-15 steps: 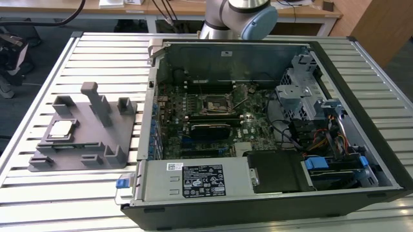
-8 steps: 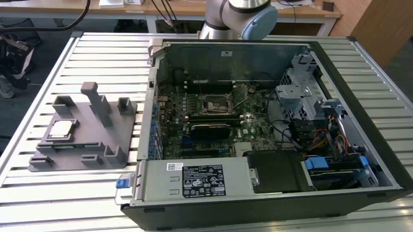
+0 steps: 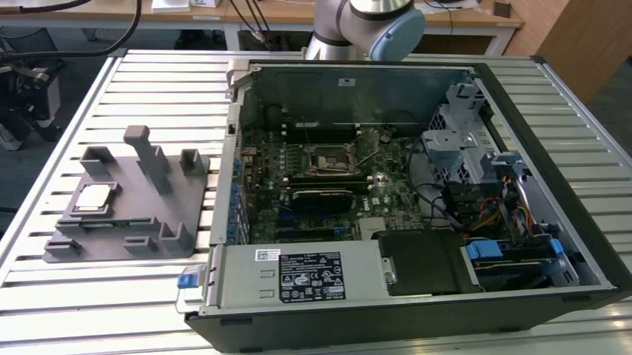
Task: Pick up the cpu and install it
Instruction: 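Pick up the cpu and move it towards the insertion slot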
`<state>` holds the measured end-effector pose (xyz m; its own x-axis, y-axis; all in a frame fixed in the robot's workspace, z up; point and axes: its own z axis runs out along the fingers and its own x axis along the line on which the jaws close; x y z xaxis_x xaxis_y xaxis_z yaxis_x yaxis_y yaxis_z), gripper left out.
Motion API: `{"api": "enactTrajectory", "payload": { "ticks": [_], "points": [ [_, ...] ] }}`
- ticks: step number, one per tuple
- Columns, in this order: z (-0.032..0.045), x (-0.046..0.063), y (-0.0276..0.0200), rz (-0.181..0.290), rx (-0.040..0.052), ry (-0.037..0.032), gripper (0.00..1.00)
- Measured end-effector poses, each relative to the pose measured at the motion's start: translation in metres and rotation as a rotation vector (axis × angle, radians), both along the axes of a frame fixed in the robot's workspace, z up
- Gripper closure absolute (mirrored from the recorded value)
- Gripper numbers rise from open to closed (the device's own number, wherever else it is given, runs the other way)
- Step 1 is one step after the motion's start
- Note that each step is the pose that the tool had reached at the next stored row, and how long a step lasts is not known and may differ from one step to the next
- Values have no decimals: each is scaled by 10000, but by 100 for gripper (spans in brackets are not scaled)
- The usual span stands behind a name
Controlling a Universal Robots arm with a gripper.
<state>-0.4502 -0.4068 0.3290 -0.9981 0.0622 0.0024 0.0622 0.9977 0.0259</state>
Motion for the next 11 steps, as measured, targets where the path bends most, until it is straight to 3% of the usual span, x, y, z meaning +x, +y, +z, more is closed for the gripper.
{"api": "enactTrajectory", "payload": {
  "ticks": [11],
  "points": [
    [-199,0,0,4,-4,1,24]
  ]
}}
